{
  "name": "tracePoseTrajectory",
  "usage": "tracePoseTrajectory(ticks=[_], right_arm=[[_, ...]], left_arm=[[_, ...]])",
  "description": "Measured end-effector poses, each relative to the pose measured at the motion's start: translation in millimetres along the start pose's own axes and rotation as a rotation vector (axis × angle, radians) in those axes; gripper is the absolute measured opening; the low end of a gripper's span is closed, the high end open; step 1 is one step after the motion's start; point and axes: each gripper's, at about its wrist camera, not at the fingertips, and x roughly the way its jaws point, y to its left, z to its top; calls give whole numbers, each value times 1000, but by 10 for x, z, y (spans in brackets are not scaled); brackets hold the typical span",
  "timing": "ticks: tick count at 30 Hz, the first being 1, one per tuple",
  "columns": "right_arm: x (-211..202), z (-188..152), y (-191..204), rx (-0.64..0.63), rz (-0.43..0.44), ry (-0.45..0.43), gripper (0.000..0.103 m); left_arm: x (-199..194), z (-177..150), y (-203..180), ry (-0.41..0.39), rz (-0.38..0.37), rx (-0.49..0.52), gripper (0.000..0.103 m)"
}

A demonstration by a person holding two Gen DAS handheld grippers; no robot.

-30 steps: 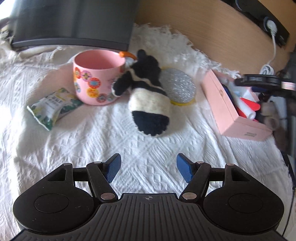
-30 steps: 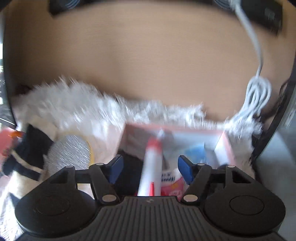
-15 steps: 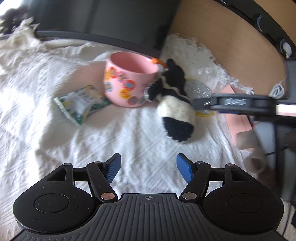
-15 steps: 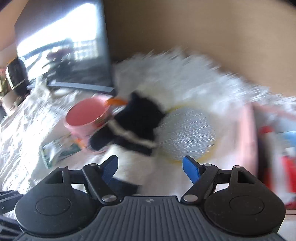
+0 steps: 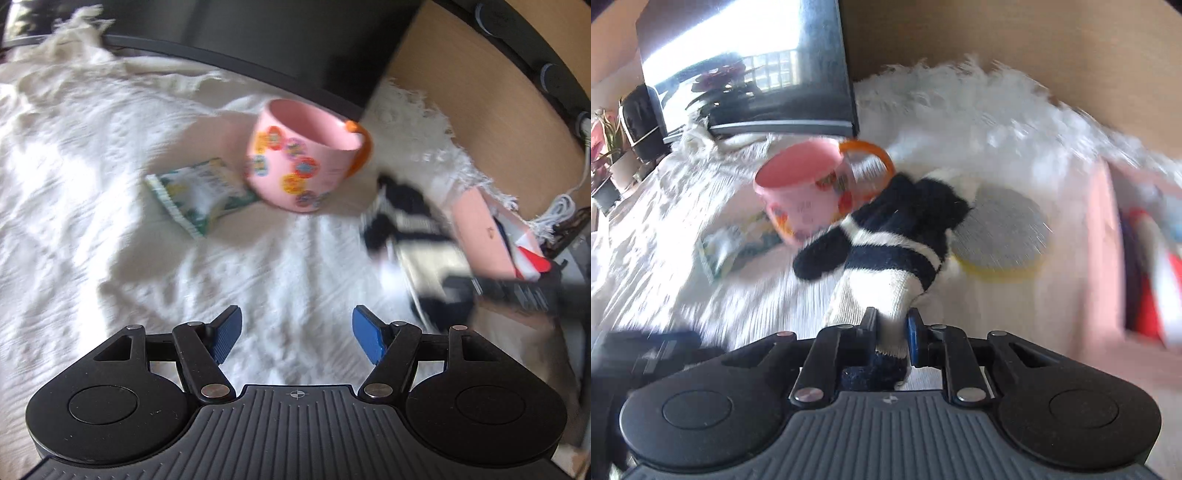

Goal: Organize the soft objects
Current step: 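Grasp the black-white slipper with the right gripper, then grasp the silver glitter pad with the left gripper while the right releases the slipper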

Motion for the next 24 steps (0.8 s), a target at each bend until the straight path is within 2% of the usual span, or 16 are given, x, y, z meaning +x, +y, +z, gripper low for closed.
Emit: tracePoseTrajectory(ticks=[4, 8, 10, 11, 12, 13, 14, 15, 17, 19, 21, 24], right_arm=[[-474, -421, -159, 42, -2, 43, 15], [-841, -851, -240, 49, -62, 61, 16], [-950, -1001, -255, 41, -93, 50, 21], [-998, -1065, -272, 39, -101, 42, 28], [-1032, -1107, -291, 45, -104, 37, 43], [-1049, -1137, -316, 53, -106, 34, 50], [-1074, -1159, -330, 58, -108, 28, 66], [-1099, -1183, -337, 53, -113, 12, 72], [-1140, -1233, -361, 37, -172, -36, 72], [-1135, -1264, -442, 70, -220, -38, 72], [-1140, -1304, -535, 96, -242, -42, 72], [-1187, -1383, -643, 109, -351, -81, 72]], left_arm=[[148, 68, -219, 12, -68, 50, 71], [344, 233, -544, 18, -157, 134, 71], [493, 383, -747, 12, -187, 184, 71], [595, 467, -853, 18, -190, 207, 71], [713, 560, -966, 24, -186, 231, 71], [814, 638, -1061, 23, -183, 252, 71], [917, 714, -1161, 15, -187, 279, 71], [1022, 783, -1270, 8, -182, 313, 71], [1200, 891, -1440, 9, -157, 380, 71], [1352, 989, -1551, 15, -139, 425, 71], [1517, 1093, -1614, 36, -102, 446, 71], [1771, 1217, -1621, 89, -51, 431, 71]])
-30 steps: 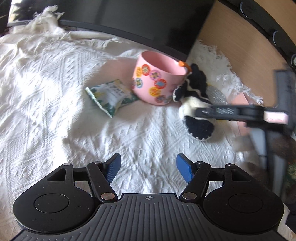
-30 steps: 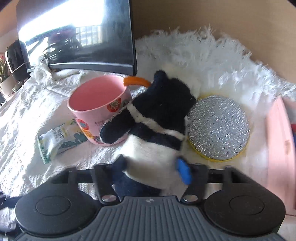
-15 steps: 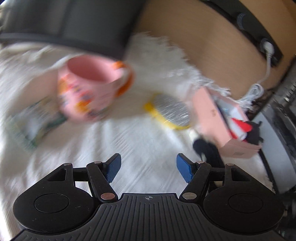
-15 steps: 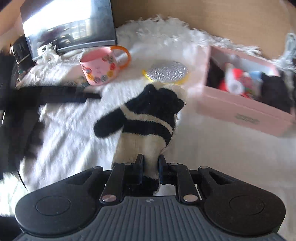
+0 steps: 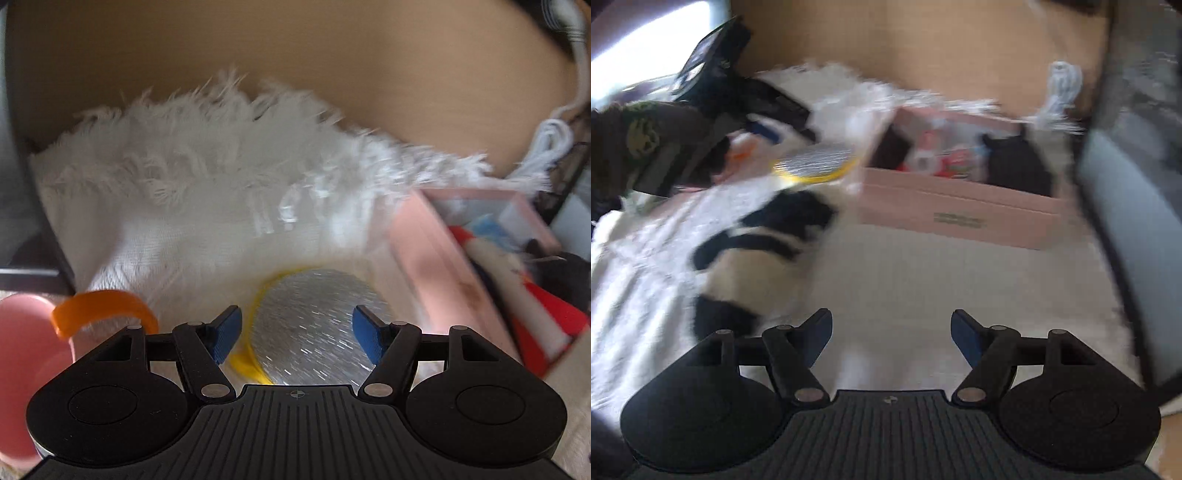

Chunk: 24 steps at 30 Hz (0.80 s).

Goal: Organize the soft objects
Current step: 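Grasp the silver glitter pad with the left gripper while the right releases the slipper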

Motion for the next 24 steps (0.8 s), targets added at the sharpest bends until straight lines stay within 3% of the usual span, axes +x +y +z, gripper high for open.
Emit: tracePoseTrajectory(ticks=[4, 8, 10, 15, 20, 24], right_arm=[[56, -101, -210, 74, -95, -4, 72], [152, -224, -457, 176, -160, 32, 72], [221, -265, -539, 210, -183, 54, 78], [249, -357, -560, 236, -222, 10, 91], [278, -445, -517, 259, -272, -52, 97], [301, -437, -558, 281, -262, -51, 101]], left_arm=[[176, 41, 57, 45, -12, -25, 71], [309, -27, 106, 79, -70, -61, 72], [320, -39, 137, 71, -88, -76, 72], [299, -39, 135, 80, -109, -71, 71], [161, -113, 78, 84, -166, -54, 50], [89, -195, -8, 79, -191, -42, 45]])
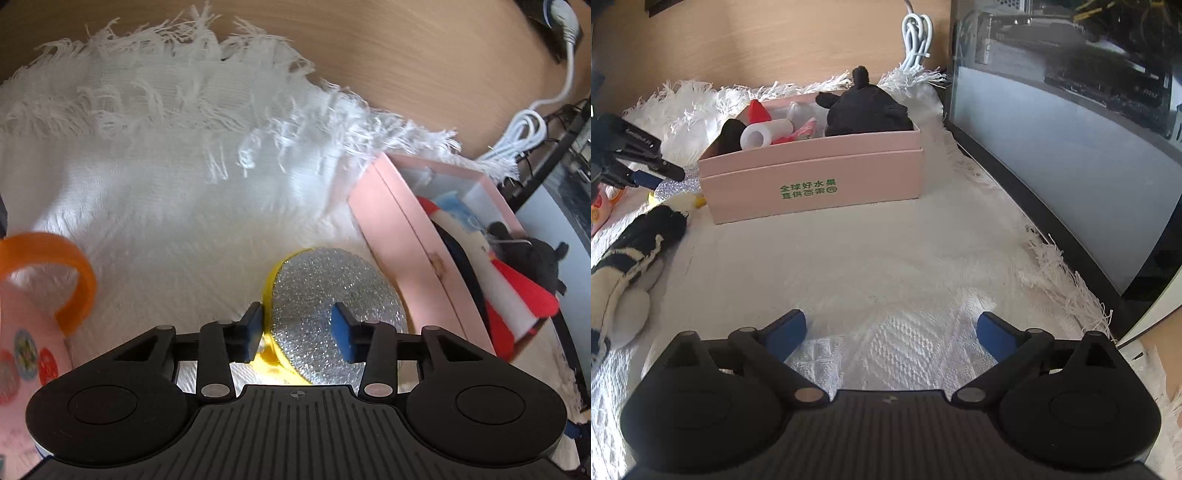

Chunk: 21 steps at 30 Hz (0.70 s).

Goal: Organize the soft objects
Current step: 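Grasp the silver glitter pad with the left gripper while the right releases the slipper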

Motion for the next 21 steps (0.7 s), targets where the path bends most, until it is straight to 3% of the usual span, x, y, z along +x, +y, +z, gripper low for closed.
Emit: tracePoseTrajectory(ticks=[11, 21], right_arm=[[22, -4, -1, 10, 4, 4, 103], [27, 0, 0, 10, 6, 3, 103]], left_arm=[[9, -82, 142, 17, -69, -93, 45], [35, -168, -24, -35, 8, -41, 45]])
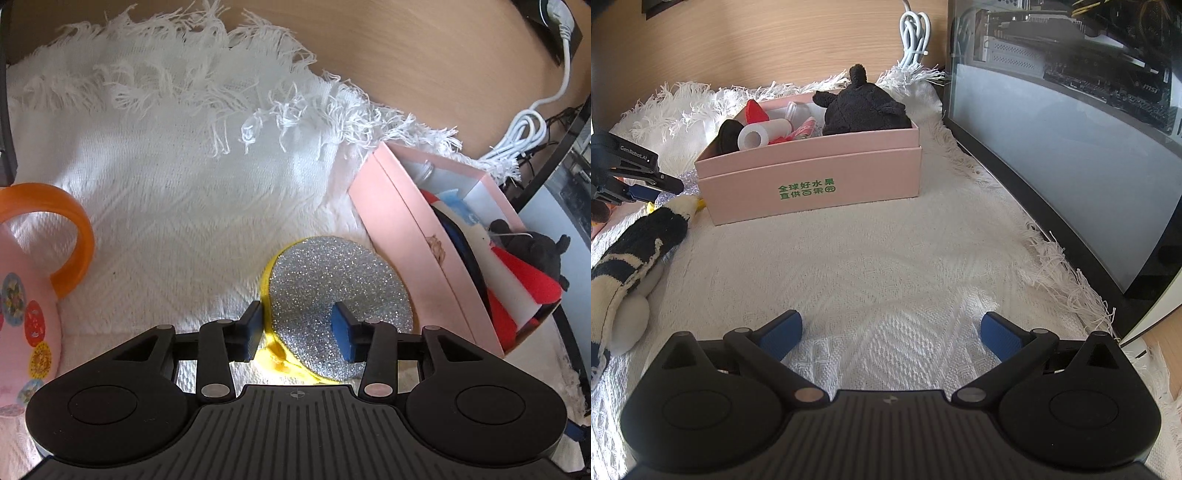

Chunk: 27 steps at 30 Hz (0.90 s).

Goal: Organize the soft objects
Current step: 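Grasp the silver glitter pad with the left gripper while the right releases the slipper, then lift the glitter pad edge-up off the blanket with the left gripper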

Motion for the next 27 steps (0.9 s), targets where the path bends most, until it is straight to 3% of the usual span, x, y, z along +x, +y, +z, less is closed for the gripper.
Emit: tracePoseTrajectory(ticks=[3, 5, 9, 11, 18, 21, 27], right_arm=[[-2, -2, -4, 0, 1, 0, 103], [-2, -2, -4, 0, 1, 0, 103], [1, -1, 5, 0, 1, -1, 103], [-2, -3, 0, 0, 1, 0, 103], [-5, -1, 1, 0, 1, 0, 103], [-2, 2, 7, 0, 1, 0, 103], [-2, 1, 0, 0, 2, -1, 103]], left_arm=[[-21, 31, 105, 28, -41, -35, 44], [-71, 52, 168, 50, -49, -51, 36], [-190, 30, 188, 53, 14, -12, 37], [-160, 18, 189, 70, 4, -15, 37], [-17, 34, 249, -35, -75, -171, 39], [4, 36, 222, -63, -77, -161, 41], [-185, 83, 236, -23, -147, -118, 41]])
